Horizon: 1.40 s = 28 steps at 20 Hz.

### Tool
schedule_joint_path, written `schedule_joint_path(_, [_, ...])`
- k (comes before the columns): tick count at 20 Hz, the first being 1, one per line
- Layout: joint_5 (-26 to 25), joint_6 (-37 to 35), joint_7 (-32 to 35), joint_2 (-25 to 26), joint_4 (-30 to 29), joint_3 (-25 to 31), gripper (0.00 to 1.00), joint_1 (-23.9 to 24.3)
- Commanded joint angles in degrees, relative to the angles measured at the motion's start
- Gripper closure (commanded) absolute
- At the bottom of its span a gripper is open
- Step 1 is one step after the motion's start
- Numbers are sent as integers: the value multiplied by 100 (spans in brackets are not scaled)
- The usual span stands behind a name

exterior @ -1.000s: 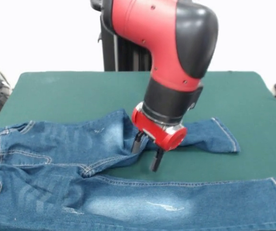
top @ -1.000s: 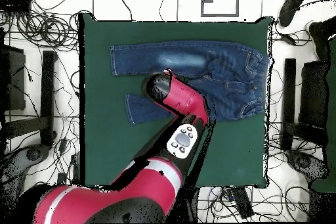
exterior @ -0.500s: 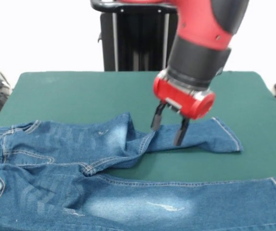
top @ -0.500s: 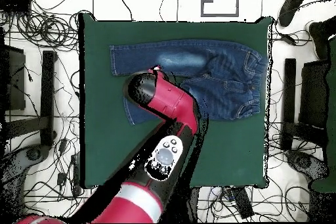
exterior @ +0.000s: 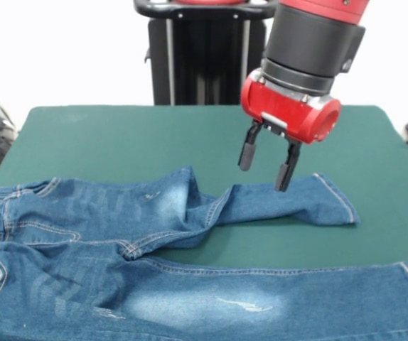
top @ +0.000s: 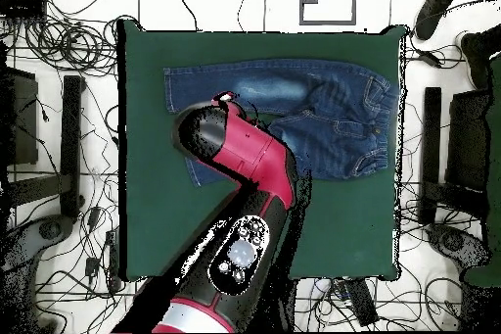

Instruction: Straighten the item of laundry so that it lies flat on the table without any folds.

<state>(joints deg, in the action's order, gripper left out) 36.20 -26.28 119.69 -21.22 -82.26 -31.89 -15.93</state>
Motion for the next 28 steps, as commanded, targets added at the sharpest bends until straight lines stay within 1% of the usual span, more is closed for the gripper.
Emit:
schedule_joint_path(1, [210,-706,2083,294,-410,262,0,-244])
schedule_joint_path(11, [164,-392,2101,364,-464,440,0,-164])
schedule_joint_path(17, [-50,-509,1939,365,-572,539,0,-99])
schedule_joint_path(22, [-80,-251,1738,335,-795,738,0,-5])
schedule_joint_path(24, [-185,-329,1516,322,-801,804,0,77])
schedule_joint_path(27, [-612,-405,696,244,-726,1011,0,315])
schedule_joint_path(28, [-686,-441,626,230,-718,1036,0,343])
